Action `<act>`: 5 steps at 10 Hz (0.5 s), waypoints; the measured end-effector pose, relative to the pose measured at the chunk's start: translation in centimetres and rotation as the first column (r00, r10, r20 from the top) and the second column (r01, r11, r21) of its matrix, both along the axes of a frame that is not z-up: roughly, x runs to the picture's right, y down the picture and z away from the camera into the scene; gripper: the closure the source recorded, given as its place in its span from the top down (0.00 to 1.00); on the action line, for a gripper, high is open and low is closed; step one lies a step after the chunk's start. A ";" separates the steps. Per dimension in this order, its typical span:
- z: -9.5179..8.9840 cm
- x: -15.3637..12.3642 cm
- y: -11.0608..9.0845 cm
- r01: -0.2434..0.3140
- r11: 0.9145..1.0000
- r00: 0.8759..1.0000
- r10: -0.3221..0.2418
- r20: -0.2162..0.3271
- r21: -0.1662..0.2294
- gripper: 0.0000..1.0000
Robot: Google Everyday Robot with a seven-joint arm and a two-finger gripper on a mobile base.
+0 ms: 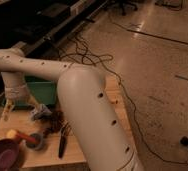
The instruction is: Wipe table surface with towel
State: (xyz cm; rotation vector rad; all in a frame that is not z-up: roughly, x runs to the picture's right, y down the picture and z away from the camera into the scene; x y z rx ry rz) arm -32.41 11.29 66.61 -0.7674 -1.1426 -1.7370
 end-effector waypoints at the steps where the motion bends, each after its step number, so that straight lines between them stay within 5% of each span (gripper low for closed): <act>1: 0.0 0.0 0.0 0.000 1.000 1.000 0.000 0.000 0.000 0.80; 5: 0.1 0.1 0.0 -0.001 1.000 1.000 0.001 0.001 0.008 0.80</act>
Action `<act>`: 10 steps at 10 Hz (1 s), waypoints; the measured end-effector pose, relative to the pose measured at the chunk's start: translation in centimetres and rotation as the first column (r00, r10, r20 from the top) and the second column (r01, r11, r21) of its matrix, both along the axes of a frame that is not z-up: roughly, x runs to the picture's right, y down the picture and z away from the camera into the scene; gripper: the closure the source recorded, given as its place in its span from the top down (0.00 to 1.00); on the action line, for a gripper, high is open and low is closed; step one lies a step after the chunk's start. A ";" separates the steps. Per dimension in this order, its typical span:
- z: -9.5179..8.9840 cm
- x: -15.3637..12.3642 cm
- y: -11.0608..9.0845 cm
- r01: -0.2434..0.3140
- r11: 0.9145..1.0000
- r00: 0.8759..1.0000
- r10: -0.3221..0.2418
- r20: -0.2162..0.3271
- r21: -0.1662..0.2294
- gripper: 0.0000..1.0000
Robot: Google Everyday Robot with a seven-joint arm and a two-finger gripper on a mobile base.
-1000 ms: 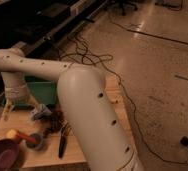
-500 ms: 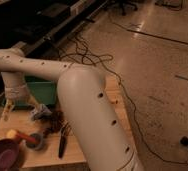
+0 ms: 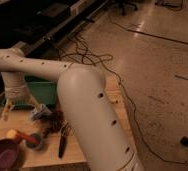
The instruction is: Wipe table surface with towel
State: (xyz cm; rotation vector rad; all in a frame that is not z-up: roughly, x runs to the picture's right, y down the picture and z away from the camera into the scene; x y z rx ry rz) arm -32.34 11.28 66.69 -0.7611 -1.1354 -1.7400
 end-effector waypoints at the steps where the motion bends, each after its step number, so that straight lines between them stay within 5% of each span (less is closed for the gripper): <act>1: 0.8 0.4 -0.2 -0.009 0.999 1.000 0.009 0.015 0.049 0.80; 4: 2.9 1.8 -1.2 -0.034 0.984 0.997 0.022 0.071 0.173 0.80; 8: 3.0 1.7 -1.2 -0.036 0.982 0.997 0.022 0.079 0.184 0.80; 10: 3.7 2.1 -1.2 -0.012 0.968 0.999 0.002 0.039 0.251 0.80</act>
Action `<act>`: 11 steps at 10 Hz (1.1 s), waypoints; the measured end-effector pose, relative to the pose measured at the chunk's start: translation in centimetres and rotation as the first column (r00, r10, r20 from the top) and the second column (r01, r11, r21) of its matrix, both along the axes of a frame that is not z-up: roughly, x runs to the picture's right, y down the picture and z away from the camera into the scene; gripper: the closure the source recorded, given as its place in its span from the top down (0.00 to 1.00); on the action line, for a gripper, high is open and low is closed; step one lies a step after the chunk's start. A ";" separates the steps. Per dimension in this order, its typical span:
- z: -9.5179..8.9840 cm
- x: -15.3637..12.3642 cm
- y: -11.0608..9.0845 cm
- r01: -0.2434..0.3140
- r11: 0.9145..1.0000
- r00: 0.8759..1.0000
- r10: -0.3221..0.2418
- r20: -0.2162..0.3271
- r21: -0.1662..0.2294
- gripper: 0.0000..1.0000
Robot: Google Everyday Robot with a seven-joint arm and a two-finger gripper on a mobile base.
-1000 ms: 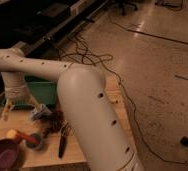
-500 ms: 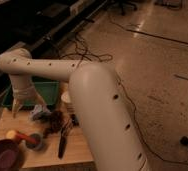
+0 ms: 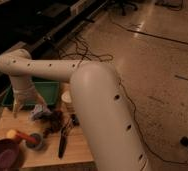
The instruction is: Wipe table surface with towel
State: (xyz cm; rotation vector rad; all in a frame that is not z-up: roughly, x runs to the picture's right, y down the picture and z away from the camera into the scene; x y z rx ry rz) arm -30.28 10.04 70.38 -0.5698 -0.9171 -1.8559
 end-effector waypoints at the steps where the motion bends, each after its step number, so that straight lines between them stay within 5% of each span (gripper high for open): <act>1: 0.6 -0.1 0.4 0.017 0.999 1.000 -0.016 -0.017 0.042 0.80; 5: 3.2 0.6 1.9 0.000 0.991 1.000 -0.004 0.028 0.137 0.80; 11: 6.0 1.5 3.4 -0.010 0.988 0.999 0.003 0.046 0.157 0.80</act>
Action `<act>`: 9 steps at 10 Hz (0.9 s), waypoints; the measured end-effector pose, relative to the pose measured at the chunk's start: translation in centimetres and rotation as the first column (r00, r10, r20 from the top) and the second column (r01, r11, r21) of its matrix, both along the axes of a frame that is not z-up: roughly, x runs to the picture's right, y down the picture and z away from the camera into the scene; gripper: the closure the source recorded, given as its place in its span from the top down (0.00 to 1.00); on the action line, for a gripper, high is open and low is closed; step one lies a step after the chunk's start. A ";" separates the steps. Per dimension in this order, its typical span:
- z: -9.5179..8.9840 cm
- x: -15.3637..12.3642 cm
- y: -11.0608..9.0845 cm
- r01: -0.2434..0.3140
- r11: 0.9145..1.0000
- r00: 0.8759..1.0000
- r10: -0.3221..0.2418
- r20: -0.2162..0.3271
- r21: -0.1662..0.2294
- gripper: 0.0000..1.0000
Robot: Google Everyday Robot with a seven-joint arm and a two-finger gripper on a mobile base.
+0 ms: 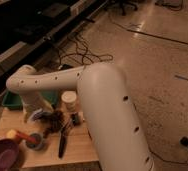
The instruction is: Wipe table surface with towel
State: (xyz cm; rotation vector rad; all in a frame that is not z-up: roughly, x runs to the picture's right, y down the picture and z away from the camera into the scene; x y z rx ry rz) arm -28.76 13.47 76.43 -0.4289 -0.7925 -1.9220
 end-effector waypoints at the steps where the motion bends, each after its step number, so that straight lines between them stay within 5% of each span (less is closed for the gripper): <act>1: 0.2 0.0 0.3 0.004 1.000 1.000 -0.004 0.002 -0.007 0.75; 6: 1.8 0.5 1.1 0.019 1.000 1.000 -0.019 0.006 0.001 0.27; 9: 1.2 0.2 0.4 0.040 0.999 0.999 -0.040 0.008 0.020 0.01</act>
